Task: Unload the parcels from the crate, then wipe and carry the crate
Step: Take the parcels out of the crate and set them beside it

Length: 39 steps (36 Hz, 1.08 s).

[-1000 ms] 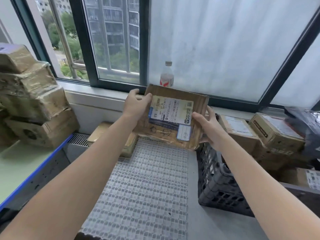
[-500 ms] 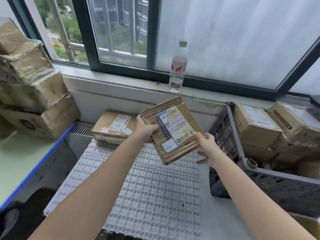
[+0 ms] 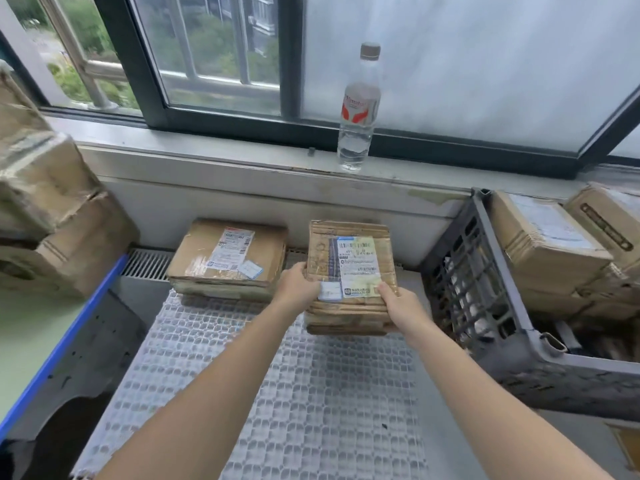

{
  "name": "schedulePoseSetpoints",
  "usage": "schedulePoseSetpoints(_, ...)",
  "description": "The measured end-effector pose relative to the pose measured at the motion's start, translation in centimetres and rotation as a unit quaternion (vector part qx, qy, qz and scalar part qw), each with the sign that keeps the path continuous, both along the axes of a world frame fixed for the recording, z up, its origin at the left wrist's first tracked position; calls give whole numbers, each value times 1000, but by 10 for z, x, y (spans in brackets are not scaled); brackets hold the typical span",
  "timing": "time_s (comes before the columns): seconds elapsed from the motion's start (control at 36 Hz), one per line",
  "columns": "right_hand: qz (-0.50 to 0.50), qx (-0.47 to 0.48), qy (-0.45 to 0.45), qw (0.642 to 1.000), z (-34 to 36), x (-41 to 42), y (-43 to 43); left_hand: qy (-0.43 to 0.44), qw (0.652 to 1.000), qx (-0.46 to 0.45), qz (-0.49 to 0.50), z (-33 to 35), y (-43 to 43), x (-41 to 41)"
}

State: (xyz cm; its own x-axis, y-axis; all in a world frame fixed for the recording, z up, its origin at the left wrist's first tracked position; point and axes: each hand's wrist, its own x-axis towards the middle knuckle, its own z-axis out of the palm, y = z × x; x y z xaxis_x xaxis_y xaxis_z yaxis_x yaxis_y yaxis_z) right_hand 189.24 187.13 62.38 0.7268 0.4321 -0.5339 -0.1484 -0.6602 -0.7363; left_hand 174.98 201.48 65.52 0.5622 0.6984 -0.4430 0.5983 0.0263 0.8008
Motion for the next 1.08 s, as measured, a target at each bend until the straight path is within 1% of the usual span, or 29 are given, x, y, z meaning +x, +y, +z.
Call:
schedulePoseSetpoints(0.14,10,-26,-10,1000,-22,1,34,18,999,-17,27,-20,9,0)
schedulePoseSetpoints(0.28,19,-55,10,998,-38,2,57,39,999,5,-2,-36,22,5)
schedulePoseSetpoints(0.39,19,-63,21,998,-45,6,61,24,1000,1,-3,-38,24,9)
schedulePoseSetpoints(0.47,32,-62,27,997,-44,6,61,30,999,30,-8,-44,26,9)
schedulePoseSetpoints(0.56,45,-74,21,996,-45,4,61,75,993,84,-26,-47,25,8)
schedulePoseSetpoints(0.61,48,-76,12,996,-42,4,62,92,989,106,-41,-45,22,9)
schedulePoseSetpoints(0.83,72,-80,-29,994,-12,6,54,98,984,137,-53,-23,17,7)
schedulePoseSetpoints(1.0,77,-56,-51,994,21,7,38,79,982,156,-67,2,10,8)
schedulePoseSetpoints(1.08,75,-34,-77,994,43,6,26,76,977,177,-89,17,3,12)
